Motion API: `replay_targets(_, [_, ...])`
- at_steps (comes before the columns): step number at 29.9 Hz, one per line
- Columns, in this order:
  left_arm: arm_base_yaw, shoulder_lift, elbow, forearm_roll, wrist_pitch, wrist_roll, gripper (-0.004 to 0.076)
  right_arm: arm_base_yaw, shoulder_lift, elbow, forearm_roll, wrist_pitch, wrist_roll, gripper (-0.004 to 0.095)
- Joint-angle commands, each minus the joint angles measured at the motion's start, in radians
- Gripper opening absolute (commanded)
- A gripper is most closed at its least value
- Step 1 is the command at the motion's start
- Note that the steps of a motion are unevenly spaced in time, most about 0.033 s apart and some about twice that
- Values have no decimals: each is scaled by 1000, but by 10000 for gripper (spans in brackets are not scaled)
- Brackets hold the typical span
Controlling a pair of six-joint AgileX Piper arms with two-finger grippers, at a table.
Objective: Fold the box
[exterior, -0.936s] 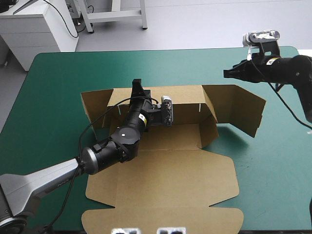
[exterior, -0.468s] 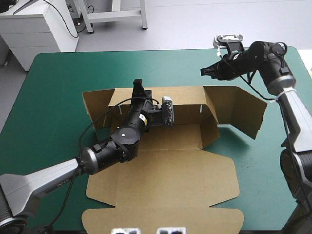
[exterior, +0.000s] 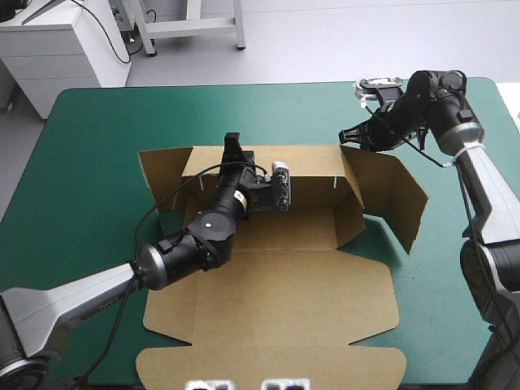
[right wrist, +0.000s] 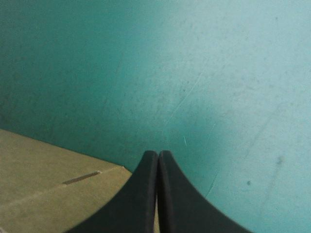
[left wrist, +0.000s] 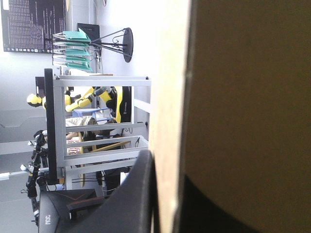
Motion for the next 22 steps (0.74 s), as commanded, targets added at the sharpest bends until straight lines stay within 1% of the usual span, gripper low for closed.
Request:
replay_targets(1, [-2, -24, -27, 28, 26, -18, -8, -1, -55, -31, 24, 46, -17, -16])
replay_targets(4, [-2, -16, -27, 28, 41, -18, -8, -1, -64, -31, 66, 46, -31, -18])
replay_targets(7, [-2, -13, -27, 28, 60, -18, -8, -1, -73, -31, 73, 46, -39, -18])
replay_targets(9, [-2, -13, -27, 28, 60, -18, -8, -1, -73, -31, 73, 46, -39, -18])
replay_targets(15, [-2, -13, -27, 28, 60, -18, -8, -1, -73, -25, 123, 46, -61, -19])
replay_targets(22, [-2, -13, -27, 35, 97, -18, -8, -1, -94, -18, 101, 48, -61, -19])
